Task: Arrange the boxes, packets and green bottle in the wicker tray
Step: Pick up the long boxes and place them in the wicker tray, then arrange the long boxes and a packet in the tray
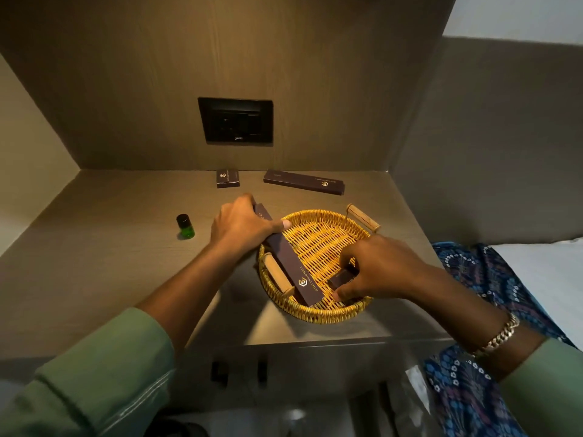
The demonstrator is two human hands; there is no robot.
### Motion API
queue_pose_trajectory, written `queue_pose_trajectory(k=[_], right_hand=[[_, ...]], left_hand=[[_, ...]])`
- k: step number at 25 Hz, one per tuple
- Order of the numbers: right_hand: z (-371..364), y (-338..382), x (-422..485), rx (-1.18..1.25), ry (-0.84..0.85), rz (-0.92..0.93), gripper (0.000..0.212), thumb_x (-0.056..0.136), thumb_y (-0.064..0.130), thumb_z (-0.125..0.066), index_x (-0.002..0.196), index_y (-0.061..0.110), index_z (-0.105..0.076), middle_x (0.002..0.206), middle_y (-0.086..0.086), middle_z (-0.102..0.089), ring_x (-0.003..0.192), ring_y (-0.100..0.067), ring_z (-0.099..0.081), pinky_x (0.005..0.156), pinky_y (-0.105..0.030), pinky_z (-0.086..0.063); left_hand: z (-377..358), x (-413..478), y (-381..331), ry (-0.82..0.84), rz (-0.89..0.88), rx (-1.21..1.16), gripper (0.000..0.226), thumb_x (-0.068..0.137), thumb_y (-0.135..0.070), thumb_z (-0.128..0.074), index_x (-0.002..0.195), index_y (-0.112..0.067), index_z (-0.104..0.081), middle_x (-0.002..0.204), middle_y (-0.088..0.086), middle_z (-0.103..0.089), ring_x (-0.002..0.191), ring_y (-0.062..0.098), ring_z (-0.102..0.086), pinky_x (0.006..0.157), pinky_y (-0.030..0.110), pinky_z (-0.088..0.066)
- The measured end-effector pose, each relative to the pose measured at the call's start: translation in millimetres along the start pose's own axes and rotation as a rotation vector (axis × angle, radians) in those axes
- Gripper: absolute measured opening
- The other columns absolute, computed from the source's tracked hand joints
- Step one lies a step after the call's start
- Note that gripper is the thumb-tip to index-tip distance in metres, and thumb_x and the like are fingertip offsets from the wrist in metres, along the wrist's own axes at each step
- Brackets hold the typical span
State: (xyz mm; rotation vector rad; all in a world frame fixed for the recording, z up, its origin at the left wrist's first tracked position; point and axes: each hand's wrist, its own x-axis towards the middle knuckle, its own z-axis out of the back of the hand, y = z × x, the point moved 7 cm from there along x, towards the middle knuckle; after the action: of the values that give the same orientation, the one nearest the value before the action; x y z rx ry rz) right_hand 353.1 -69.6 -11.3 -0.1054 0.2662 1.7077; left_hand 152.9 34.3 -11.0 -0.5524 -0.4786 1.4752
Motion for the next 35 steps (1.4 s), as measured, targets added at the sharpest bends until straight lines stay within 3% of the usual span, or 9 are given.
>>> queue_pose_trajectory(k=[4,8,12,15,19,22,27,31,35], right_hand=[[0.0,-0.1,4.1,-0.001,0.089,-0.002,0.061,0.065,0.067,-0.072,0.110,0.025,-0.067,0.103,0.005,-0.069,0.089,-0.012,-0.059,0.067,-0.027,-0.047],[-0.6,-1.0,5.5,0.050,0.221,0.007,0.065,0.067,0.062,-0.074,0.118,0.023,-0.066,0.117,0.002,-0.066,0.103,-0.016,-0.059,0.083,-0.035,-0.055],[7.9,-4.7,17.4,0.100,0.259,0.008,0.068,0.069,0.061,-0.073,0.124,0.023,-0.062,0.115,0.004,-0.061,0.101,-0.013,-0.057,0.083,-0.033,-0.055],[36.0,-16.5,39.0,0.208,0.141,-0.009,0.061,0.069,0.060,-0.073,0.119,0.027,-0.063,0.098,0.010,-0.060,0.087,-0.007,-0.060,0.073,-0.028,-0.056],[75.4,-39.3,97.3,0.368,-0.159,-0.001,0.039,0.072,0.044,-0.080,0.102,0.023,-0.069,0.083,0.006,-0.067,0.076,-0.009,-0.063,0.061,-0.023,-0.049],[77.5,-58.6,156.8,0.385,-0.231,-0.060,0.038,0.075,0.024,-0.081,0.109,0.011,-0.069,0.088,-0.003,-0.069,0.077,-0.016,-0.065,0.066,-0.027,-0.053],[58.2,-70.0,235.1,0.223,-0.115,-0.108,0.048,0.071,0.018,-0.083,0.114,0.006,-0.065,0.111,-0.012,-0.067,0.098,-0.028,-0.063,0.082,-0.035,-0.054],[50.8,-65.1,255.0,0.195,0.017,-0.085,0.027,0.068,0.018,-0.085,0.091,0.009,-0.072,0.099,-0.010,-0.071,0.092,-0.028,-0.066,0.082,-0.044,-0.058],[51.5,-51.1,248.5,0.162,0.025,-0.063,0.020,0.068,0.018,-0.084,0.068,0.012,-0.065,0.077,-0.010,-0.067,0.081,-0.028,-0.068,0.071,-0.043,-0.059]], left_hand=[[1.3,-2.0,1.5,0.060,-0.078,0.069,0.073,0.062,-0.070,-0.075,0.109,-0.019,-0.054,0.096,0.001,-0.061,0.090,0.023,-0.059,0.079,0.046,-0.057],[-2.6,-3.6,3.8,0.182,-0.119,0.153,0.074,0.056,-0.078,-0.071,0.103,-0.026,-0.046,0.096,-0.001,-0.058,0.090,0.022,-0.057,0.082,0.046,-0.054],[-4.8,-0.4,-0.3,0.271,-0.150,0.281,0.080,0.051,-0.085,-0.067,0.100,-0.028,-0.039,0.102,0.001,-0.053,0.093,0.023,-0.053,0.082,0.043,-0.050],[-6.4,-0.2,1.7,0.312,-0.168,0.377,0.089,0.048,-0.090,-0.061,0.107,-0.027,-0.042,0.108,0.002,-0.054,0.095,0.022,-0.052,0.081,0.041,-0.048],[1.3,-8.1,-10.6,0.290,-0.188,0.448,0.097,0.055,-0.092,-0.054,0.123,-0.024,-0.044,0.127,0.004,-0.053,0.111,0.024,-0.048,0.094,0.046,-0.043],[19.6,-35.4,-39.6,0.119,-0.393,0.300,0.078,0.071,-0.082,-0.050,0.129,-0.030,-0.043,0.132,-0.004,-0.048,0.120,0.017,-0.042,0.100,0.043,-0.039],[27.1,-131.4,-62.9,-0.130,-0.997,0.077,0.021,0.088,-0.047,-0.055,0.095,-0.029,-0.063,0.100,-0.009,-0.068,0.099,0.005,-0.056,0.078,0.027,-0.054],[17.8,-146.0,-42.0,-0.226,-1.058,0.076,0.021,0.087,-0.035,-0.066,0.078,-0.018,-0.075,0.091,-0.004,-0.076,0.092,0.009,-0.068,0.080,0.023,-0.056],[9.1,-148.3,-28.1,-0.159,-1.019,0.024,0.015,0.086,-0.029,-0.071,0.080,-0.016,-0.072,0.092,-0.002,-0.075,0.089,0.008,-0.065,0.078,0.017,-0.053]])
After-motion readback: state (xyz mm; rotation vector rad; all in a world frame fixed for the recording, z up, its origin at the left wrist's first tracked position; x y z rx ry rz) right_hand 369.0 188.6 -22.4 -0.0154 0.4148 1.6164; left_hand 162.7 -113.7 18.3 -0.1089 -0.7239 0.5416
